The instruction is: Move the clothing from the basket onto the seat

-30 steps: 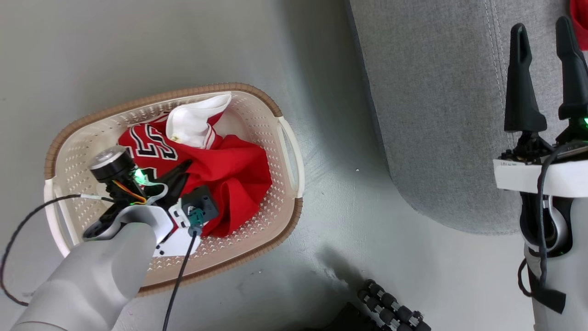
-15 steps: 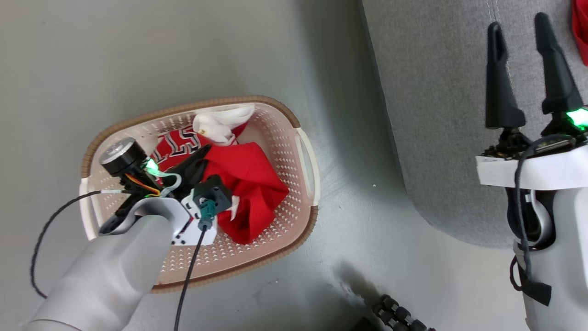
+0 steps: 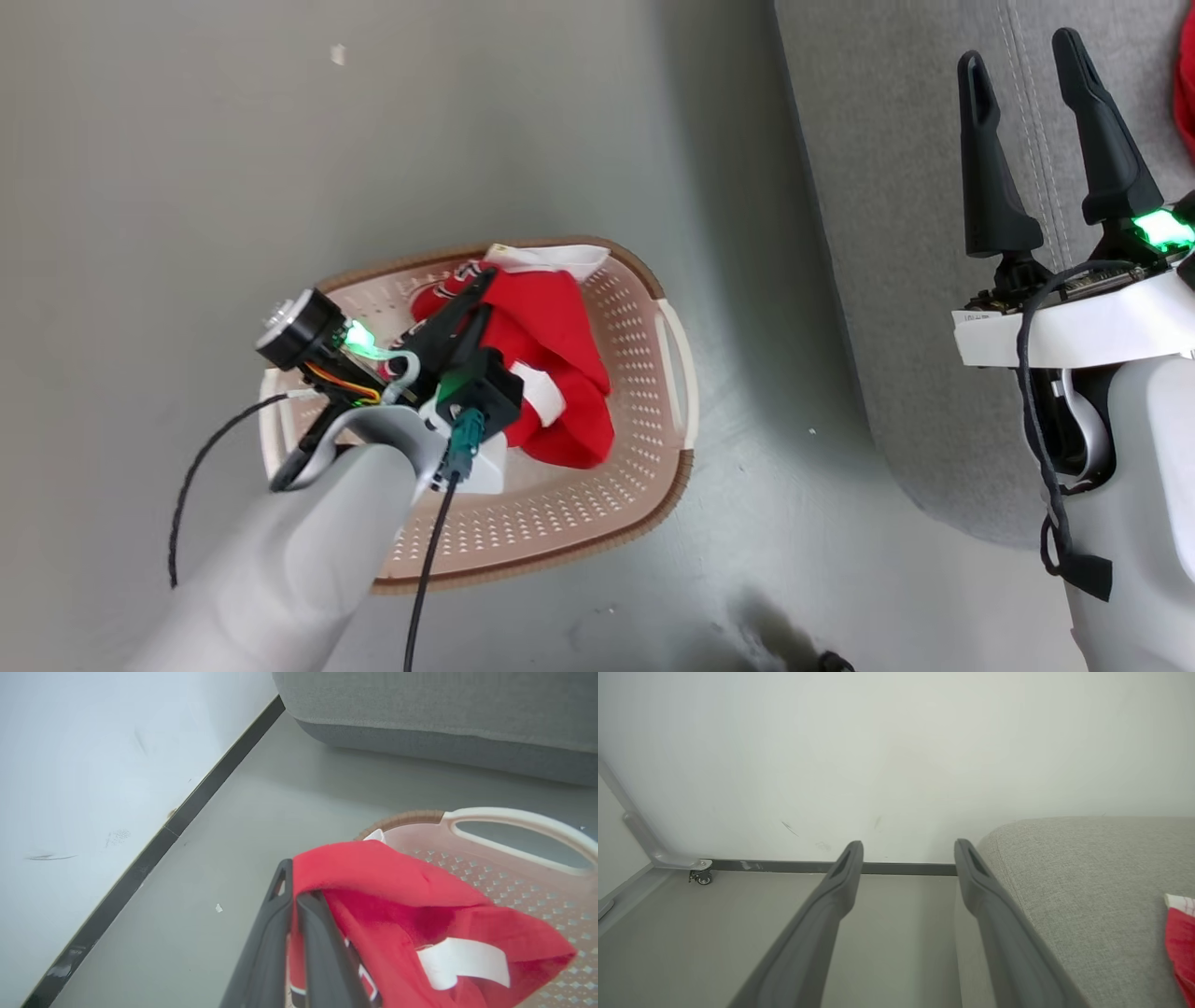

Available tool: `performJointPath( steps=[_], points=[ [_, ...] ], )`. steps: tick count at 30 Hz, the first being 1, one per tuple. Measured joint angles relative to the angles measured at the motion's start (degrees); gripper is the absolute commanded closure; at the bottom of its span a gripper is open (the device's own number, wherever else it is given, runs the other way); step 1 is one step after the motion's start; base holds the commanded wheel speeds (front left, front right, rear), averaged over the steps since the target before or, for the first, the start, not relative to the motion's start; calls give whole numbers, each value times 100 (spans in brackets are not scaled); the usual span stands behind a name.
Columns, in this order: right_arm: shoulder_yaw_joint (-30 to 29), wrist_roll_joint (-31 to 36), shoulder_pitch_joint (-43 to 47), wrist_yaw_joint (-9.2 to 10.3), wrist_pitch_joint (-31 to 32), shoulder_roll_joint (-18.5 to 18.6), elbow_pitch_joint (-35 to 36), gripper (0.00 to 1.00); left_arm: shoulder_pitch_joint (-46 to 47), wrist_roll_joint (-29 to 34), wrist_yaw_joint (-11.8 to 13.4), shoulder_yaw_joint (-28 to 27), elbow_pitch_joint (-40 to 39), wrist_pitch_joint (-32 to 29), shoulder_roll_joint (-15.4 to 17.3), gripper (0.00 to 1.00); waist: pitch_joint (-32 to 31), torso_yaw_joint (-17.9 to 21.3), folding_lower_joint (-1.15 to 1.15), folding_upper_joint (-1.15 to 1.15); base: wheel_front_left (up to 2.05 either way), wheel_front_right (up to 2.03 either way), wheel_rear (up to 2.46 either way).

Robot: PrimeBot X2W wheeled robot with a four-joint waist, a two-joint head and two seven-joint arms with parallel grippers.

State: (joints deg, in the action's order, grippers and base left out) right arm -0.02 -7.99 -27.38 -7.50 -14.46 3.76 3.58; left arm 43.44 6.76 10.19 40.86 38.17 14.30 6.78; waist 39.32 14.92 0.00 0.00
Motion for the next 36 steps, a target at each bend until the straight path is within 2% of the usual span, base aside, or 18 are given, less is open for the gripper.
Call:
performJointPath(
  steps=[11, 23, 28, 36],
  points=[
    [37, 60, 9, 0, 0, 196, -153, 0, -380, -305, 199, -141, -1007, 1, 3, 100, -612, -419, 0, 0, 0, 0, 0],
    [57, 102, 371, 0, 0, 387, -426, 0, -774, -694, 224, -325, -1736, 15, 104, 100, -1347, -833, 0, 0, 0, 0, 0],
    [158, 102, 540, 0, 0, 446, -543, 0, -805, -778, 146, -339, -1967, 15, 211, 100, -1666, -980, 0, 0, 0, 0, 0],
    [536, 98, 886, 0, 0, 546, -768, 0, -889, -849, -136, -274, -2175, 15, 280, 100, -2189, -1177, 0, 0, 0, 0, 0]
  ],
)
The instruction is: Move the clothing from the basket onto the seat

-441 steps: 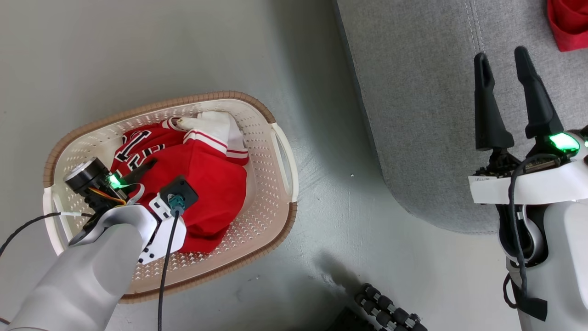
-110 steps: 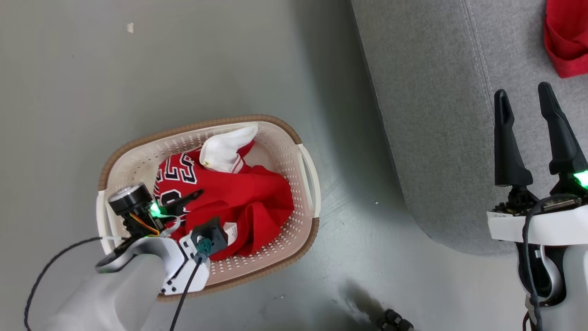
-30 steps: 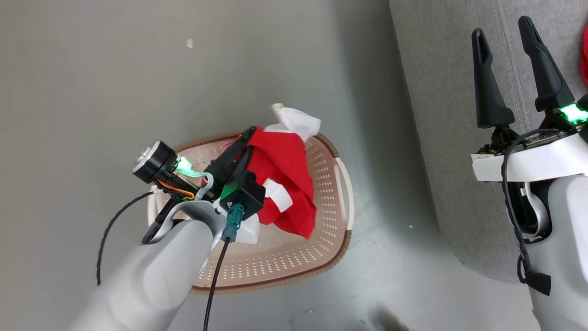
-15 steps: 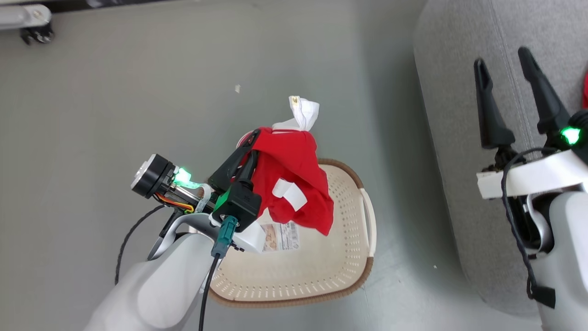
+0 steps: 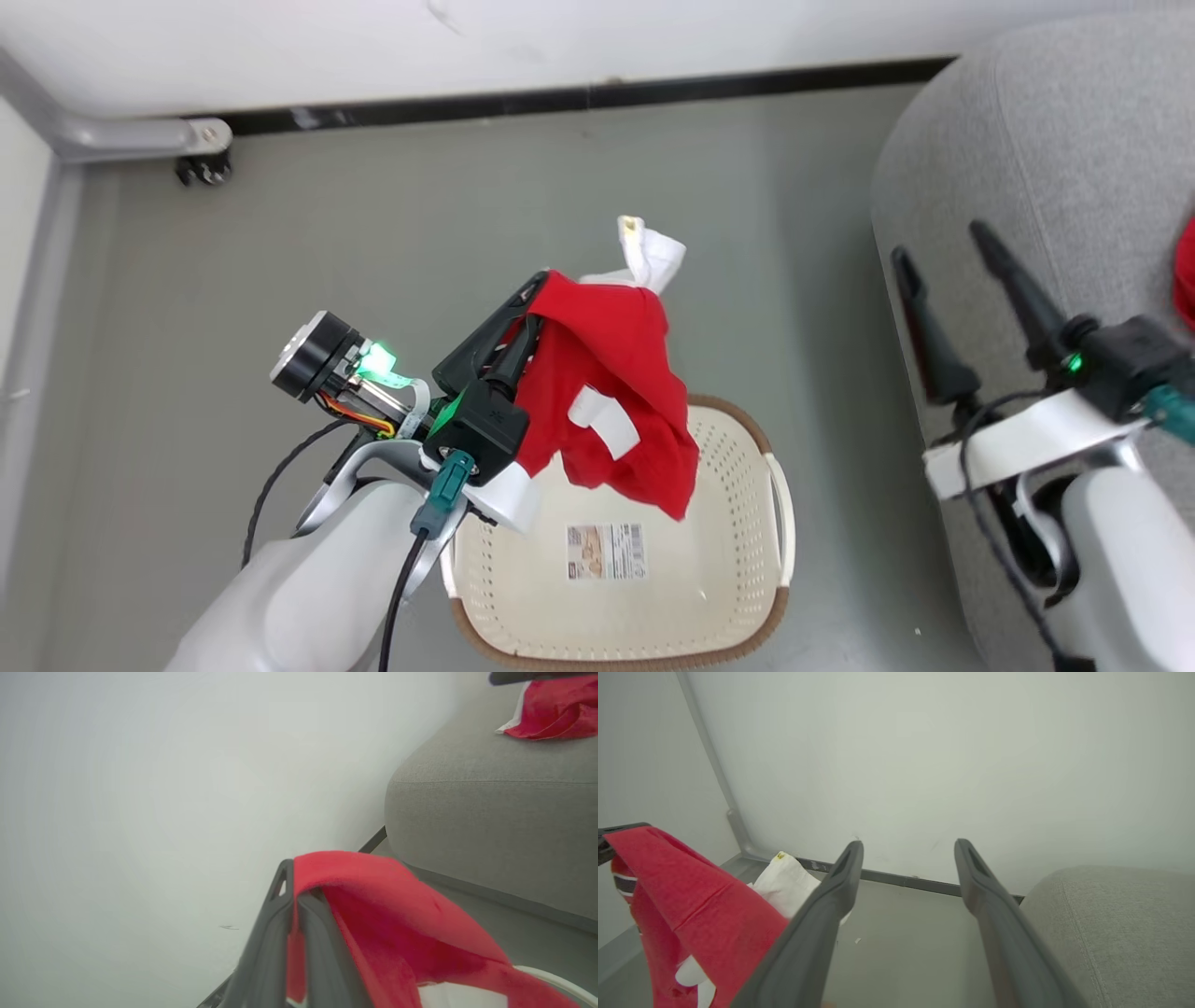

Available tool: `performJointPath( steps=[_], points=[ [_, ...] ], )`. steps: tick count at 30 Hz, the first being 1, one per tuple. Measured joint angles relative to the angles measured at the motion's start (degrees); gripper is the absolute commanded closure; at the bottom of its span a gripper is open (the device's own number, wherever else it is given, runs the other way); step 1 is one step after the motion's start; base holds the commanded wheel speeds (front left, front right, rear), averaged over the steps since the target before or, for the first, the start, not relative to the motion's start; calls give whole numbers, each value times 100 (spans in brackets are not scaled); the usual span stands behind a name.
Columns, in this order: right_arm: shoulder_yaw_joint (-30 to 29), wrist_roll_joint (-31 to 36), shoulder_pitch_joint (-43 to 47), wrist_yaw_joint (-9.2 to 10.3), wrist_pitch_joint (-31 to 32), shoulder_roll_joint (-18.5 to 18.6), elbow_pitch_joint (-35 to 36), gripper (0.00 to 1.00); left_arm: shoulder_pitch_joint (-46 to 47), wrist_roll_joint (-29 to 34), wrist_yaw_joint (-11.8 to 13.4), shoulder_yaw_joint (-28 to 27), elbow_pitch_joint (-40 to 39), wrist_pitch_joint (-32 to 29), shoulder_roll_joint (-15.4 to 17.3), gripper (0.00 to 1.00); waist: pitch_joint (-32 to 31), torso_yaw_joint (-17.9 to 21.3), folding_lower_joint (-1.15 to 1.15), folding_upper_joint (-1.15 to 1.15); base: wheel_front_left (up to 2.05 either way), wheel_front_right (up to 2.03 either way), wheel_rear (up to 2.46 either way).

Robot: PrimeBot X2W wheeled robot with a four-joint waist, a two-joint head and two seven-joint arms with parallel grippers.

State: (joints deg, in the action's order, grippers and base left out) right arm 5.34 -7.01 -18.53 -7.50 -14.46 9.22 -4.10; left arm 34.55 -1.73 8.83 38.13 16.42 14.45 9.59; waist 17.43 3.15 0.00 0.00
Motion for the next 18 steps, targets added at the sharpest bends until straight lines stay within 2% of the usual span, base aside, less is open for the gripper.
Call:
performJointPath(
  steps=[7, 18],
  points=[
    [552, -109, 324, 0, 0, 46, -205, 0, -10, -199, -246, 16, -157, 0, 31, 100, -456, -141, 0, 0, 0, 0, 0],
    [1672, -522, 670, 0, 2, 222, -411, 0, -10, -367, -478, 10, -265, 1, 92, 100, -1159, -347, 0, 0, 0, 0, 0]
  ],
)
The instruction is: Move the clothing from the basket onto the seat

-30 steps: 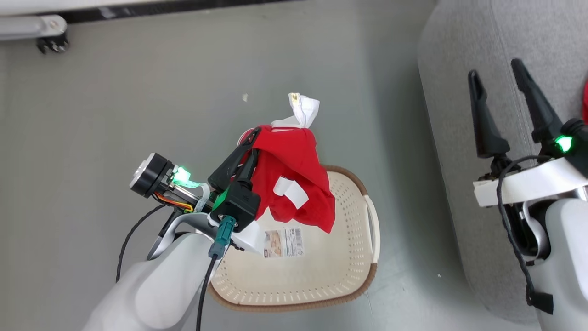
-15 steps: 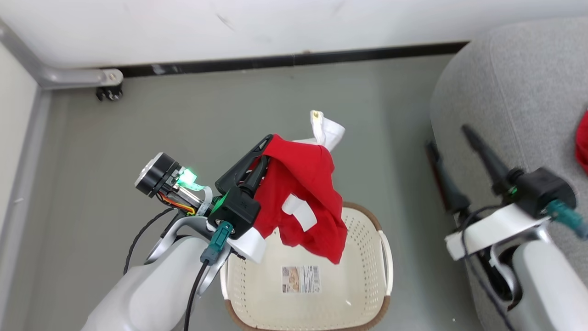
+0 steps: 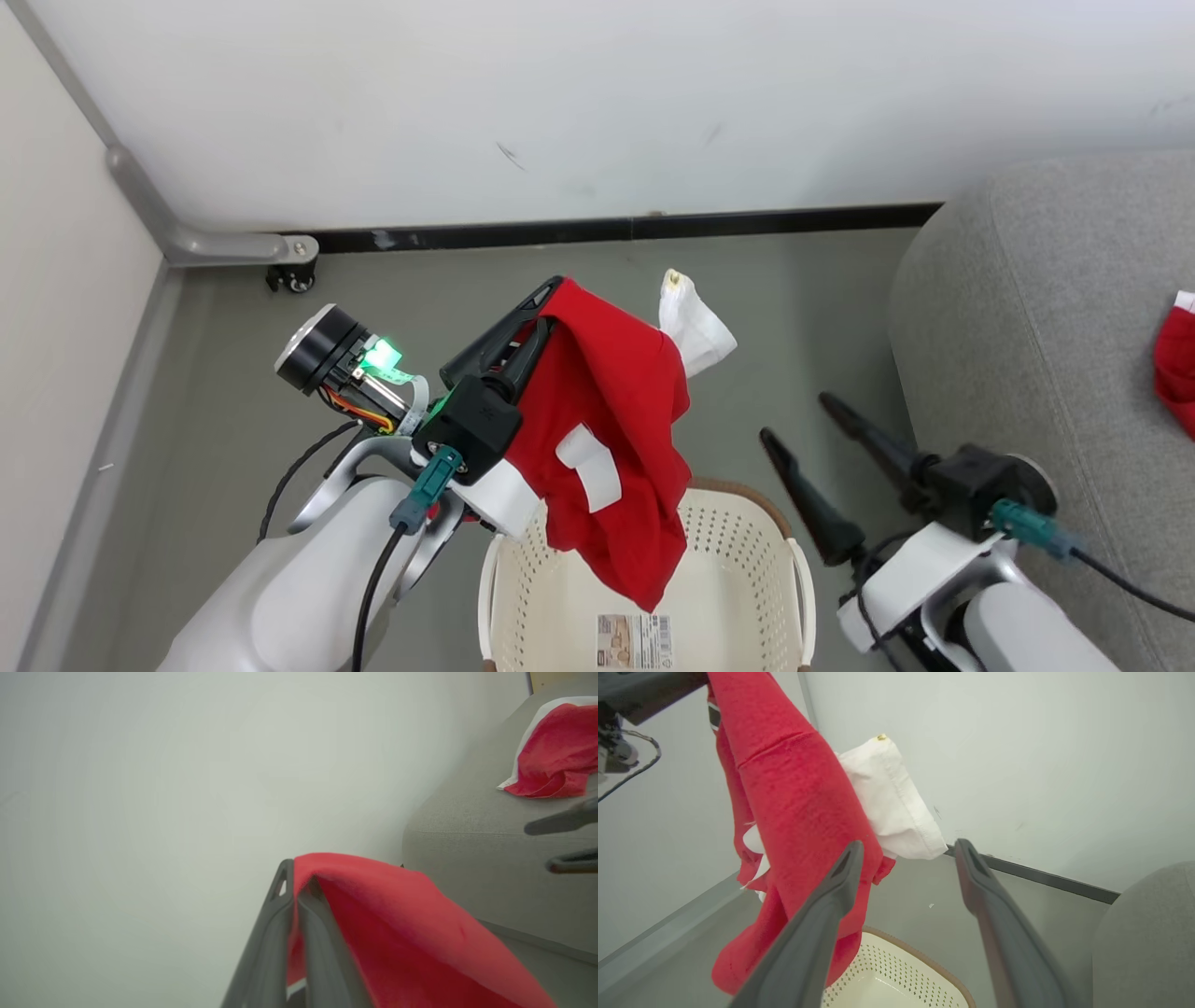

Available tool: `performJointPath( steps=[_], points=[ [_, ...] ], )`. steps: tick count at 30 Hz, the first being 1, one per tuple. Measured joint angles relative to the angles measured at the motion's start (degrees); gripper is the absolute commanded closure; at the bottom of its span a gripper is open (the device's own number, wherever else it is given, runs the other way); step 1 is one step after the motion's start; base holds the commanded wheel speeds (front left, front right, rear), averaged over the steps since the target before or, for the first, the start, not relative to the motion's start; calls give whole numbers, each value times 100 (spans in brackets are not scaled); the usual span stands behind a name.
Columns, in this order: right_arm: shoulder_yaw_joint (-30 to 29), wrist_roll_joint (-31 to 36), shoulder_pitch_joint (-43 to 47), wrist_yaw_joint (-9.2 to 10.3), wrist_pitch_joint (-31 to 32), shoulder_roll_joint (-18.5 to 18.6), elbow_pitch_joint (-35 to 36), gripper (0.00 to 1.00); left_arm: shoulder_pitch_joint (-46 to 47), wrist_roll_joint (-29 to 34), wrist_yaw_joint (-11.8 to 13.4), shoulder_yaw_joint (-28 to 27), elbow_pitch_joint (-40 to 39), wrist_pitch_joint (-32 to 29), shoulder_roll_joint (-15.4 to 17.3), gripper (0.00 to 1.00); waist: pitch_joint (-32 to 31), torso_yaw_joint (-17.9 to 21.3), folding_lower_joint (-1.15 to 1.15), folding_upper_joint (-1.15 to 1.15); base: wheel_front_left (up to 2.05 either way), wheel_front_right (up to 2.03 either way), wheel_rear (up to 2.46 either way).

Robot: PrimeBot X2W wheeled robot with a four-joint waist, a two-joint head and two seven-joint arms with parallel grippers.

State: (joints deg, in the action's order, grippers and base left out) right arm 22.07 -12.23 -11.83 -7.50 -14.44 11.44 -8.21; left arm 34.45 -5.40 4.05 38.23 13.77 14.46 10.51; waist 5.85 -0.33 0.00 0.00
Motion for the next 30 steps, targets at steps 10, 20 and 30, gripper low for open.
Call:
performJointPath(
  steps=[10, 20, 30],
  points=[
    [869, -411, -1, 0, 32, 112, -52, 0, 0, -169, -172, 35, -55, -35, -92, 100, -423, -142, 0, 0, 0, 0, 0],
    [1553, -847, -31, 0, 42, 15, -243, 0, 1, -220, -275, 135, -140, -238, -159, 100, -753, -329, 0, 0, 0, 0, 0],
    [1549, -1081, -387, 0, 41, -163, -727, 0, 7, -268, -375, 255, -294, -432, -315, 100, -916, -548, 0, 0, 0, 0, 0]
  ],
)
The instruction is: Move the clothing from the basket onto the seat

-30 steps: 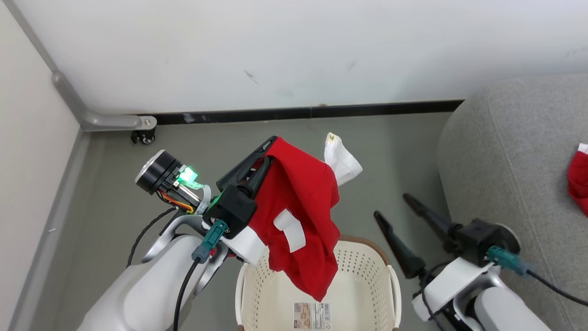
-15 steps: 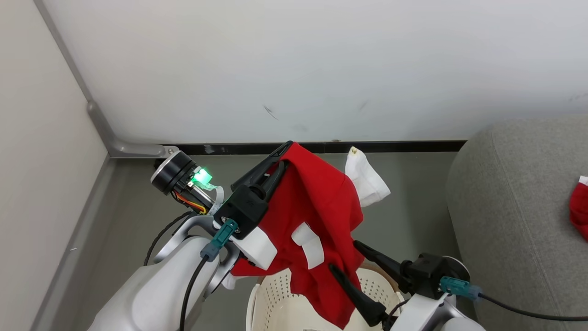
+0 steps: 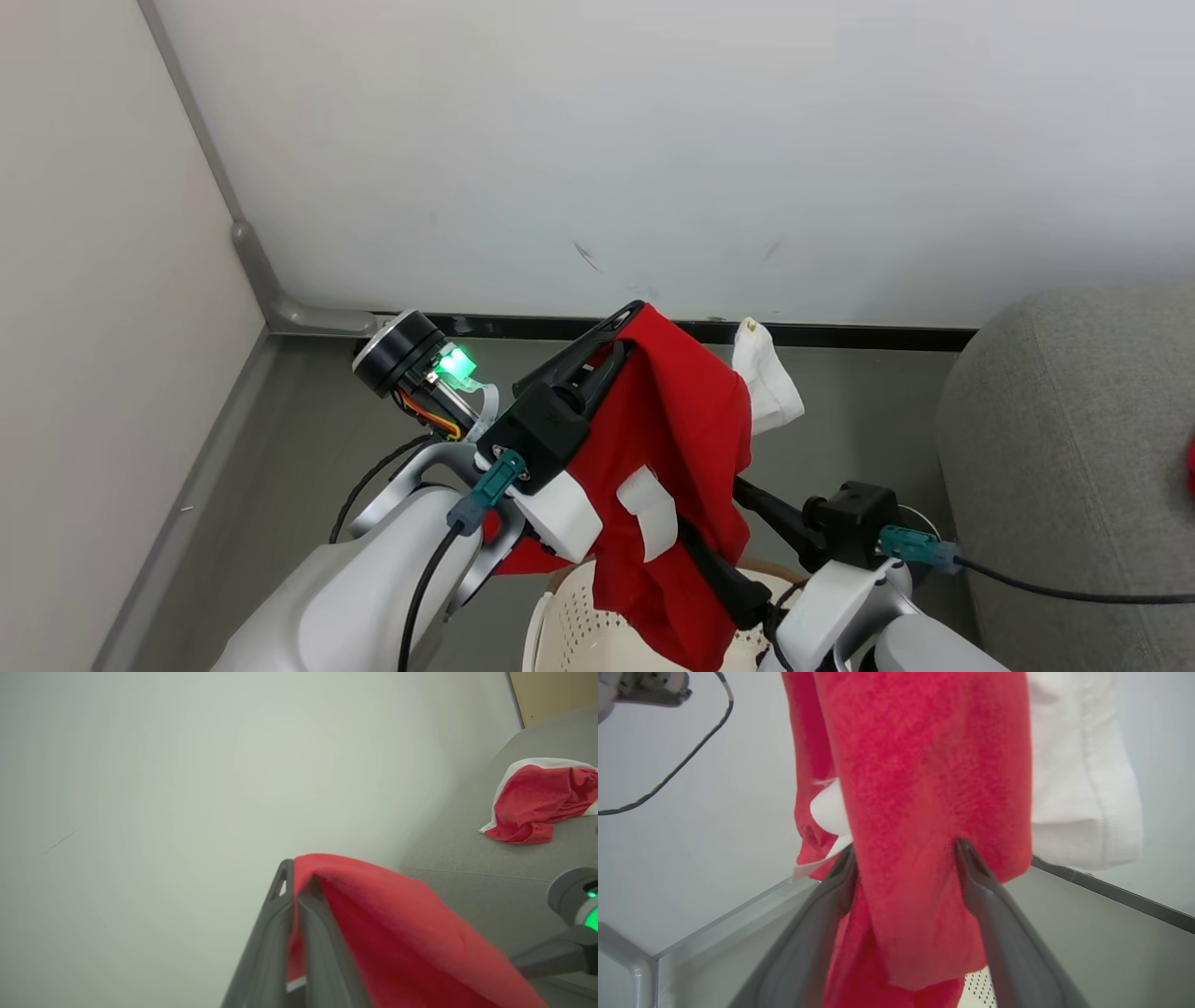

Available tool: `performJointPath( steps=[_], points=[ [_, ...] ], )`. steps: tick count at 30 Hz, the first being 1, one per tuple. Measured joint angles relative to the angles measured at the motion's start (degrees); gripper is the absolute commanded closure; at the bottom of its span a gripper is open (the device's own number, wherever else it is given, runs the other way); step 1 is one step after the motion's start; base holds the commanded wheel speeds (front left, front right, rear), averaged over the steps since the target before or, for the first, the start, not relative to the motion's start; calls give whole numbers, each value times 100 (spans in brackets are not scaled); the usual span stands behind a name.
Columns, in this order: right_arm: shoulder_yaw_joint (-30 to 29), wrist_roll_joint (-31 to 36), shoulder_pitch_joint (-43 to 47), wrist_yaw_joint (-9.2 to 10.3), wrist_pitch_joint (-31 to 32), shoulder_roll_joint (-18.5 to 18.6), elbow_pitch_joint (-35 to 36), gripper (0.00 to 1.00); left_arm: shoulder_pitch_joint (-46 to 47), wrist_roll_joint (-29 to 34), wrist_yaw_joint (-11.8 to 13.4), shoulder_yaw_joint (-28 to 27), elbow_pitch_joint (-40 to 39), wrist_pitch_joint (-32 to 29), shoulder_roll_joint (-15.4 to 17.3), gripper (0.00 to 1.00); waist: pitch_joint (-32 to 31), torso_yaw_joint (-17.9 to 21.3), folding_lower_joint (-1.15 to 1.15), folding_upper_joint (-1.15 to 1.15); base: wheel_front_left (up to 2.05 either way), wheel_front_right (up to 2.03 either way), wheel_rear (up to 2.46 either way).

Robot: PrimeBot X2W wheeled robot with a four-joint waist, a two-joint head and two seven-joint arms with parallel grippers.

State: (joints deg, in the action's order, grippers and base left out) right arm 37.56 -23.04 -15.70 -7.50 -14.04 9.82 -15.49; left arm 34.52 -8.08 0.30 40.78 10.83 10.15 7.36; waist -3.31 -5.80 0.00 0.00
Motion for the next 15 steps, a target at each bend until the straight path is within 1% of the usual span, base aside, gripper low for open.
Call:
performJointPath(
  steps=[7, 8, 9, 10, 11, 12, 15],
  points=[
    [211, -49, -261, 0, 1, -121, -438, 0, 3, -46, -54, 93, -64, -86, -75, 100, -40, -157, 0, 0, 0, 0, 0],
    [225, -49, -287, 0, 1, -145, -501, 3, 3, -47, -54, 103, -67, -108, -86, 100, -42, -177, 0, 0, 0, 0, 0],
    [240, -45, -326, 0, 1, -159, -563, 37, 3, -48, -54, 113, -71, -109, -97, 100, -44, -196, 0, 0, 0, 0, 0],
    [259, -10, -367, 0, 1, -159, -593, 56, 3, -48, -54, 124, -85, -109, -111, 100, -44, -215, 0, 0, 0, 0, 0],
    [276, 32, -400, 0, 1, -160, -621, 68, 3, -48, -55, 136, -96, -118, -129, 100, -44, -233, 0, 0, 0, 0, 0],
    [296, 49, -438, 0, 1, -165, -662, 100, 3, -51, -77, 141, -110, -140, -141, 100, -43, -248, 0, 0, 0, 0, 0],
    [339, 52, -484, 0, 1, -166, -723, 100, 3, -108, -94, 135, -132, -170, -145, 100, -25, -280, 0, 0, 0, 0, 0]
  ],
)
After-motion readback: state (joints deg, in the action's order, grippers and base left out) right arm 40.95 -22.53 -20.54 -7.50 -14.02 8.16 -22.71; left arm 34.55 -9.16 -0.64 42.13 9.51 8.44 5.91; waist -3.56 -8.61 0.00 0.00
